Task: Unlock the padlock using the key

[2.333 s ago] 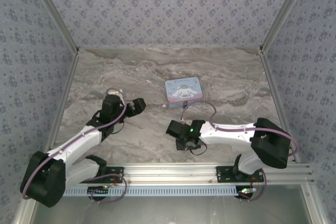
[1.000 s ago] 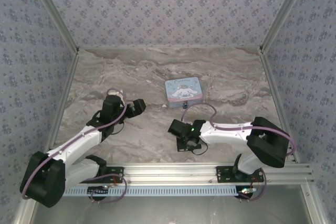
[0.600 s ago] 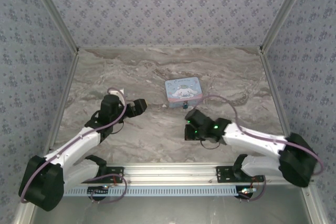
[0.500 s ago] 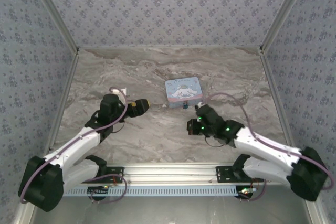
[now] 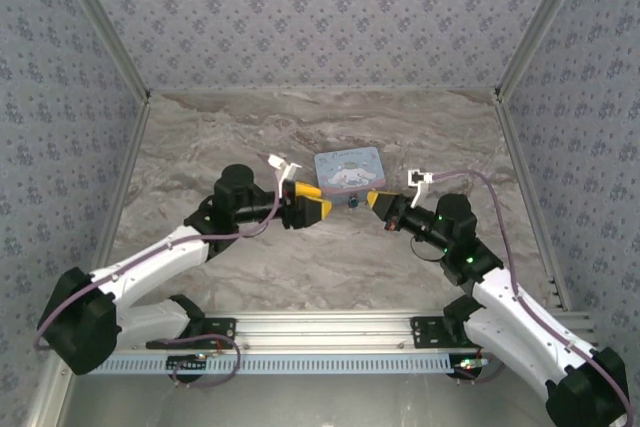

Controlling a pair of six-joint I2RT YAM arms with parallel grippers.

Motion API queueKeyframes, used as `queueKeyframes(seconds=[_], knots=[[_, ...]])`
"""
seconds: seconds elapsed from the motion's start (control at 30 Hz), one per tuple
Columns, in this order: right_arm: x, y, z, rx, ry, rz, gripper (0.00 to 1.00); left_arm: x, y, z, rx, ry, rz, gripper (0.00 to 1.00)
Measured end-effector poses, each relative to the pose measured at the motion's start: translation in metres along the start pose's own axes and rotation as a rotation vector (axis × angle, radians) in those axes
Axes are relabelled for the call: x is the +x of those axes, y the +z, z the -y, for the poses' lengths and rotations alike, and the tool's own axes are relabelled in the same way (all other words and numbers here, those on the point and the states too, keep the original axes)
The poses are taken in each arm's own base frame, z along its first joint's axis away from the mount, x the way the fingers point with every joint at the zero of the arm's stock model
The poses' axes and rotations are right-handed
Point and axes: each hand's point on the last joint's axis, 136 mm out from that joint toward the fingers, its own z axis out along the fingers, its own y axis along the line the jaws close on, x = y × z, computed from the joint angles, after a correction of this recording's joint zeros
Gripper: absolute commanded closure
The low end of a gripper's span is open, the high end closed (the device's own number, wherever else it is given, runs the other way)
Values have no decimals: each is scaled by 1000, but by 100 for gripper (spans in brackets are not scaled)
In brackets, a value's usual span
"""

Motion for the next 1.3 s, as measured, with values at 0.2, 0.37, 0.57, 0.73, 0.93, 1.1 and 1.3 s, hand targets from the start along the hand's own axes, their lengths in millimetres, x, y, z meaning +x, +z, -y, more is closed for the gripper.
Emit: queueKeyframes(seconds=[0.2, 0.37, 0.57, 0.73, 0.93, 1.1, 1.3], knots=[[-5, -1, -18, -85, -33, 9, 100, 5, 26, 16, 90, 27, -59, 44], [-3, -1, -27, -121, -44, 1, 100, 7, 39, 20, 132, 30, -84, 50], [1, 0, -35, -147, -50, -12, 100, 4, 46, 24, 166, 37, -88, 59], [4, 1, -38, -157, -54, -19, 100, 3, 50, 28, 191, 44, -87, 66], [4, 2, -41, -166, -58, -19, 100, 8, 53, 28, 199, 35, -104, 77], [2, 3, -41, -166, -61, -9, 100, 10, 53, 28, 207, 27, -113, 90], [2, 3, -40, -155, -70, -16, 100, 11, 53, 28, 207, 48, -117, 100]])
